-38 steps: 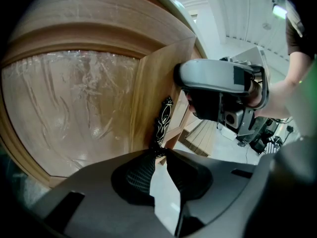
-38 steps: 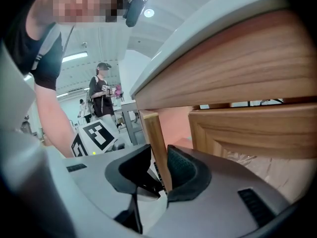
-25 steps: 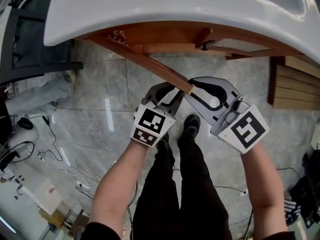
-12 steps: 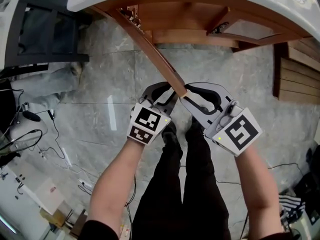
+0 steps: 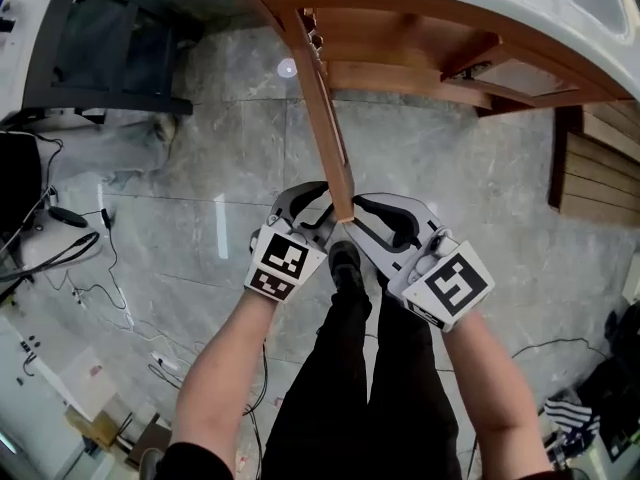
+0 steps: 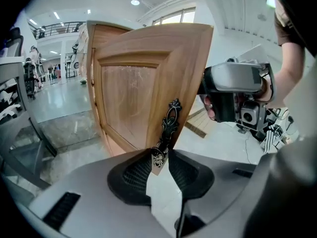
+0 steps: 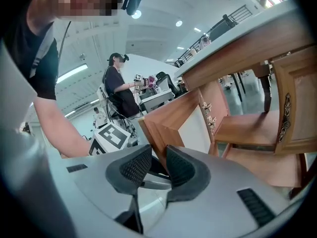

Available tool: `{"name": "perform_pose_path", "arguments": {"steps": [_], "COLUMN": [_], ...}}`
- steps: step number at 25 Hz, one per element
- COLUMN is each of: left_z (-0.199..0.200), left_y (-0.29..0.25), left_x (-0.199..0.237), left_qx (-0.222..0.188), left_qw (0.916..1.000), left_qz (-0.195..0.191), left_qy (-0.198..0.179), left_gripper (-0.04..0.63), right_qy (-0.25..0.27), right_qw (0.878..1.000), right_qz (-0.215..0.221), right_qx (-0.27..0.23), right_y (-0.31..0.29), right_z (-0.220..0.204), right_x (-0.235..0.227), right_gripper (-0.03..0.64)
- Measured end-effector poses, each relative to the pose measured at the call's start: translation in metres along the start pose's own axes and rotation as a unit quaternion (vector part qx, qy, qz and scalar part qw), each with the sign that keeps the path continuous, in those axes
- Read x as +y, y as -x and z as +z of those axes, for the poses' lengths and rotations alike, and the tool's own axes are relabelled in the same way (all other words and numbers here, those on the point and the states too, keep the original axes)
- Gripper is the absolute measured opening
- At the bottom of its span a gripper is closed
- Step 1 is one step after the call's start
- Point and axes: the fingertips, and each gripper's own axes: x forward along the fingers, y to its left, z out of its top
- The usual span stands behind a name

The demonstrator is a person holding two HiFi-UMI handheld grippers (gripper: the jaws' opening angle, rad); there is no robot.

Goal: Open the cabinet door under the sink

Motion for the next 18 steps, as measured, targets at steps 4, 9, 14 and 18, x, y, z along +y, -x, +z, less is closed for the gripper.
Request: {"name": "perform_pose_path", "arguments": {"steps": [4,9,14,18], "left_z": [-0.015,-0.033,-0.044,-0.045], "left_y": [0.018,0.035,0.049,0.054], "left_x": [0.017,0.04,0.062,0.06], "left_qx": [-0.001,0.002,-0.005,-0.007], "left_qw": [0.9994,0.9971,0.9934,0.9913], "left_qz": [0.028,0.063,0.089,0.098], "left_qy": [0.02,0.044,0.072,0.087], "left_gripper": [0.112,0.092,0.055,0.055], "right_qy": [0.035,0.062,0.037,0.031], "right_qw": [0.999,0.997,0.998,0.999], "right_qz": [0.013,0.036,0.036,0.01], "right_qx": [0.003,0.007,0.03,0.011], "right_y": [-0.022,-0.047,-0.05,-0.035], "right_z": [0.005,0.012,0.002,0.011], "right_x": [0.011,0.025,0.034,0.03], "right_gripper": [0.094,0.089,0.086,0.083]}}
